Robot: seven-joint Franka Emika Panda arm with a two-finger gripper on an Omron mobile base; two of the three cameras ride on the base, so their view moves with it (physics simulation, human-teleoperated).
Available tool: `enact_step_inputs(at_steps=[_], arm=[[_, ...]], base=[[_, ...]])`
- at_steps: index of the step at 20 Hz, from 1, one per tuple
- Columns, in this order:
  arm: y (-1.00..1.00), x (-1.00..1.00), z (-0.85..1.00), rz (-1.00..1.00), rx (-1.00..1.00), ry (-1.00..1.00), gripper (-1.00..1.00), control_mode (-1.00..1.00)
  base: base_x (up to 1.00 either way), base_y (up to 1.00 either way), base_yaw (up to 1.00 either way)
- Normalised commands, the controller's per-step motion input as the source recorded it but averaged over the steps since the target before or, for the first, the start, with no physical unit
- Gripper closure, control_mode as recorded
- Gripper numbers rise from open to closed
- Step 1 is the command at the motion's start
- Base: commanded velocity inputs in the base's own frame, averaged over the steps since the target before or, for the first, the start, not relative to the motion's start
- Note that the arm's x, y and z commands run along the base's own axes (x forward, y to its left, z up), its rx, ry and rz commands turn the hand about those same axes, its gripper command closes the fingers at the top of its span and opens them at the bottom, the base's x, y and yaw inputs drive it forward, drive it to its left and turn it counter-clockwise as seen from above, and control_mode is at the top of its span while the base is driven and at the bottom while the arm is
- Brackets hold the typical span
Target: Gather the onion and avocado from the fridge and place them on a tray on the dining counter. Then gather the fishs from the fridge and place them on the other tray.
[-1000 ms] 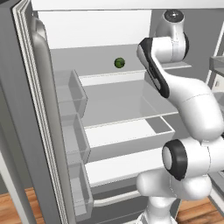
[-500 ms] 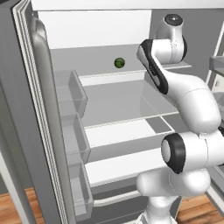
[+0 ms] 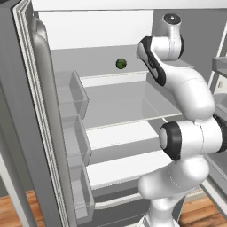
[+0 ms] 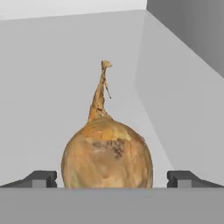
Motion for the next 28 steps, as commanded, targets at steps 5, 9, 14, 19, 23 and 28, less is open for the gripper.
enact_step_inputs(at_steps=[5, 9, 14, 19, 23, 28], arm=[[0.01, 0.23, -0.07, 0.0, 0.03, 0.05, 1.0, -1.0], [0.01, 0.0, -0.27, 0.0, 0.0, 0.02, 1.0, -1.0], [0.0, -0.13, -0.18, 0.0, 0.0, 0.0, 1.0, -1.0], [0.0, -0.1, -0.28, 0.0, 0.0, 0.0, 1.0, -1.0], [0.0, -0.76, -0.42, 0.0, 0.0, -0.18, 1.0, -1.0], [0.0, -1.0, -0.11, -0.03, 0.02, -0.16, 1.0, -1.0]], base=[[0.0, 0.0, 0.0], [0.0, 0.0, 0.0], [0.0, 0.0, 0.0], [0.0, 0.0, 0.0], [0.0, 0.0, 0.0], [0.0, 0.0, 0.0]])
